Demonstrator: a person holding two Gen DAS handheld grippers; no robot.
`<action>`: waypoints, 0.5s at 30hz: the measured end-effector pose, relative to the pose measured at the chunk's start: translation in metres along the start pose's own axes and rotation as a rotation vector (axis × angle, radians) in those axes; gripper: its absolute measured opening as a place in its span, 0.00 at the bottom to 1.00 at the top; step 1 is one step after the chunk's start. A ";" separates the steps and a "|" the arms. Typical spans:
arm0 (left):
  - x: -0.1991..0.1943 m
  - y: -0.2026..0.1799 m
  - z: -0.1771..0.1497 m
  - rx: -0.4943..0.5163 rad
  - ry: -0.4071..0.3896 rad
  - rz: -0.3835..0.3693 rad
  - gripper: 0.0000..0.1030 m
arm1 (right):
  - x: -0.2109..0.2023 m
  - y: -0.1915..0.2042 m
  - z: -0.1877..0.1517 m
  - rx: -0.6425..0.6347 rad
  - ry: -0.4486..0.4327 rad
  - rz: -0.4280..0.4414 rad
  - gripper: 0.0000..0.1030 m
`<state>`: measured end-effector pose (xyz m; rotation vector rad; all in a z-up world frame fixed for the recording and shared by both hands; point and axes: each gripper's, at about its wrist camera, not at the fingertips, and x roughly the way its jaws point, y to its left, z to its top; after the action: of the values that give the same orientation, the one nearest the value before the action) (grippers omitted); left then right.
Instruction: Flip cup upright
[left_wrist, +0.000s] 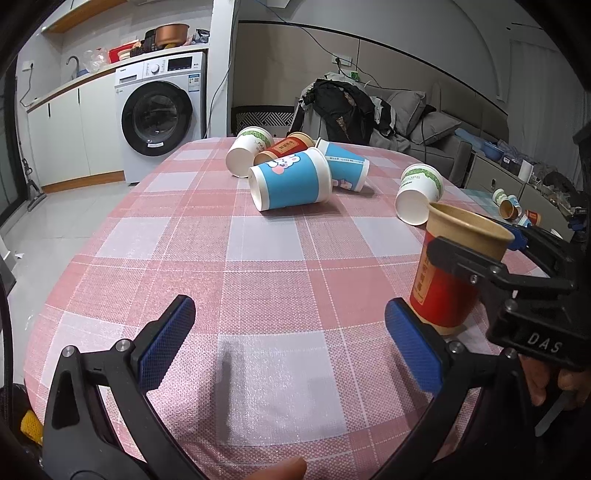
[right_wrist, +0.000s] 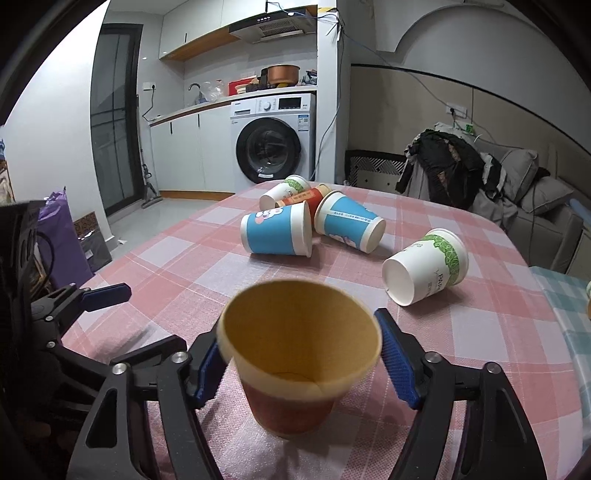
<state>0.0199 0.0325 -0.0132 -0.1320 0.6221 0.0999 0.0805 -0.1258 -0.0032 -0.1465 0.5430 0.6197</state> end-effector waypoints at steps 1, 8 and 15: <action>0.000 0.000 0.000 0.002 0.000 -0.001 1.00 | 0.000 -0.001 0.000 0.005 -0.008 0.012 0.81; -0.001 -0.002 -0.001 0.022 -0.009 -0.022 0.99 | -0.003 -0.008 0.003 0.041 -0.029 0.057 0.90; -0.004 -0.006 -0.002 0.033 -0.028 -0.055 1.00 | -0.025 -0.013 0.005 0.043 -0.115 0.101 1.00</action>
<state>0.0163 0.0263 -0.0116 -0.1161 0.5913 0.0379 0.0739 -0.1479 0.0138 -0.0423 0.4543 0.7098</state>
